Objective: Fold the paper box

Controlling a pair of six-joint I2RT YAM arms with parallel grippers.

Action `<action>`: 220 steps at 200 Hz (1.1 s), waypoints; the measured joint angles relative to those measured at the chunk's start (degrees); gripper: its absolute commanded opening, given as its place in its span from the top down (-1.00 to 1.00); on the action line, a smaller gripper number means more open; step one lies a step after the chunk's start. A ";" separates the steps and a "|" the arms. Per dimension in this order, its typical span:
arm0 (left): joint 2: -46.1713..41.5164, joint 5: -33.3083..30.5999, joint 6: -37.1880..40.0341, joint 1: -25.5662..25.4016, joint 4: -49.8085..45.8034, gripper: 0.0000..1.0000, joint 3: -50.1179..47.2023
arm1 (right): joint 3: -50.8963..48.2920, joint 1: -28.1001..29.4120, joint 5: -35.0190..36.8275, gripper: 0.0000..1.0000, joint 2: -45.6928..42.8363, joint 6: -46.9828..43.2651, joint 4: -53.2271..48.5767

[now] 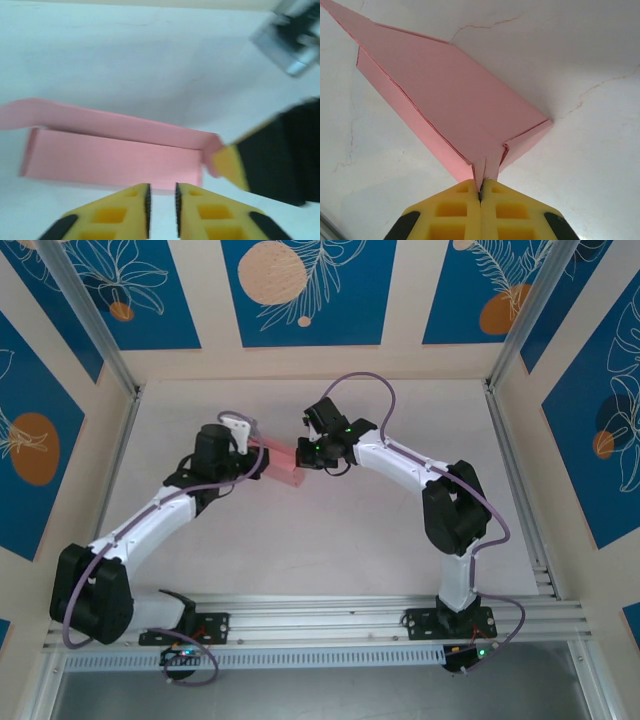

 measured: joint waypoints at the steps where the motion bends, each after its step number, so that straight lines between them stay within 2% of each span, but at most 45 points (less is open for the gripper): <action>1: 0.02 -0.15 -0.11 0.31 -0.02 0.36 -0.09 | 0.02 0.00 0.00 0.94 0.00 0.00 -0.02; 15: 0.76 -0.87 0.48 3.43 -0.07 0.22 -0.85 | 0.11 0.00 0.00 0.93 0.00 -0.02 -0.28; 41: 4.72 -0.28 2.19 7.34 0.76 0.11 -1.18 | 0.31 0.07 0.04 0.93 0.00 -0.17 -0.68; 87: 12.57 3.02 4.59 9.60 4.39 -0.22 -0.81 | 0.85 0.11 0.15 0.93 0.33 -0.22 -1.09; 178: 21.46 10.78 9.79 12.00 9.20 -0.28 5.49 | 2.67 0.11 0.20 0.93 1.31 -0.68 -2.51; 220: 21.57 14.75 10.38 13.09 9.38 -0.51 7.04 | 3.04 0.22 0.22 0.94 1.49 -0.85 -2.86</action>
